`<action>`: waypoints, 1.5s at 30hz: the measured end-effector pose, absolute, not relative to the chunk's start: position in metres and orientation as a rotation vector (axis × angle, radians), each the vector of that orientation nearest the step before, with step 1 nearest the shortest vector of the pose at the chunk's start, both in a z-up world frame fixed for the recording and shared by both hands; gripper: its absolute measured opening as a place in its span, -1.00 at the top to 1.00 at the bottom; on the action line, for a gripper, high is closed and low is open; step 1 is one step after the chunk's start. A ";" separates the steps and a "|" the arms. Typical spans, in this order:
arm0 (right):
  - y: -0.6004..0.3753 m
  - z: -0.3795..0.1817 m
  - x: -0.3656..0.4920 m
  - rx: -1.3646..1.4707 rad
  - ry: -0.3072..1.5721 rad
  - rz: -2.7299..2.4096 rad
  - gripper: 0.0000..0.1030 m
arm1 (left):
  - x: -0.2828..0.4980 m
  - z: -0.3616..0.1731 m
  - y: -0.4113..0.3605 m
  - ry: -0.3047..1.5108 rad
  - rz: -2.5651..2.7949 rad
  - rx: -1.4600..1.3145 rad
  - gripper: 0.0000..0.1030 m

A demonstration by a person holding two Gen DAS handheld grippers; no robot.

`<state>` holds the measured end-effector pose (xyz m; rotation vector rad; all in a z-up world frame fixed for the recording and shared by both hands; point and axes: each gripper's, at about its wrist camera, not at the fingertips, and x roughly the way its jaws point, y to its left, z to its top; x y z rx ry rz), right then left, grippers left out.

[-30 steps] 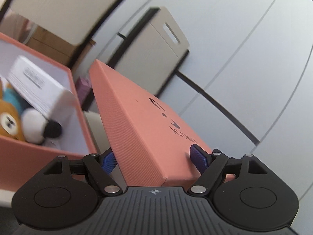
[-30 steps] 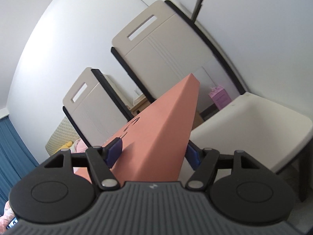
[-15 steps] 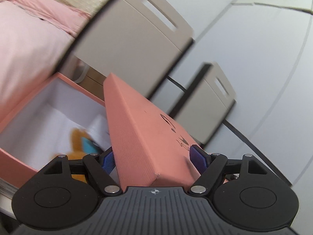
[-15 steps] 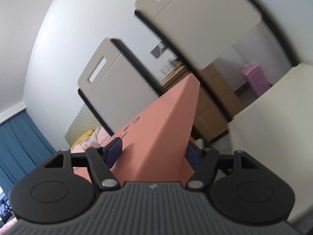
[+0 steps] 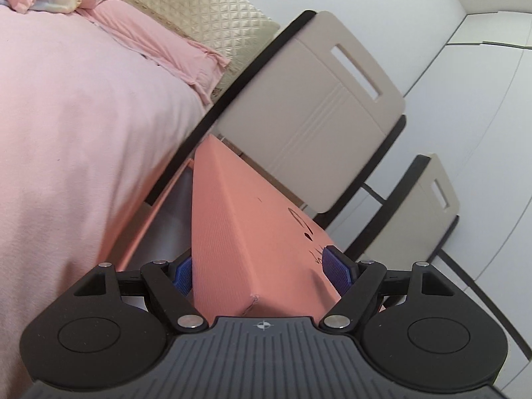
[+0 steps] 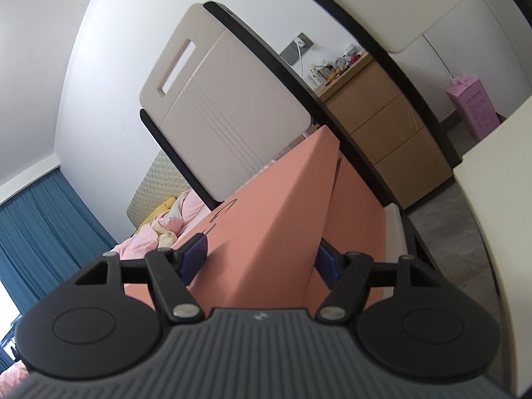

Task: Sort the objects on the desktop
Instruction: 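Lower the lid onto the box opening with both grippers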

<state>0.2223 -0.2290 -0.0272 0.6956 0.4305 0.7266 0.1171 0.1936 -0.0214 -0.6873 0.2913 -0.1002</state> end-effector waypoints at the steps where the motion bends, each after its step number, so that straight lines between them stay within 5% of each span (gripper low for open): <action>1: -0.227 -0.029 0.224 0.696 0.435 0.725 -0.35 | 0.118 -0.024 0.195 0.296 -0.095 -0.684 -0.56; 13: -0.224 -0.047 0.231 0.684 0.455 0.710 -0.38 | 0.115 -0.036 0.197 0.276 -0.038 -0.637 -0.60; 17: -0.226 -0.043 0.226 0.624 0.411 0.664 -0.88 | 0.110 -0.033 0.190 0.247 -0.012 -0.586 -0.72; 26: -0.235 -0.039 0.217 0.588 0.369 0.572 -0.88 | 0.101 -0.026 0.172 0.200 0.062 -0.441 -0.75; 33: -0.234 -0.037 0.204 0.554 0.373 0.558 -0.65 | 0.106 -0.028 0.156 0.235 0.090 -0.342 -0.75; 37: -0.227 -0.033 0.196 0.544 0.360 0.581 -0.21 | 0.108 -0.030 0.153 0.243 0.101 -0.317 -0.75; 45: -0.202 -0.028 0.187 0.510 0.357 0.617 -0.21 | 0.112 -0.030 0.166 0.229 0.171 -0.322 -0.73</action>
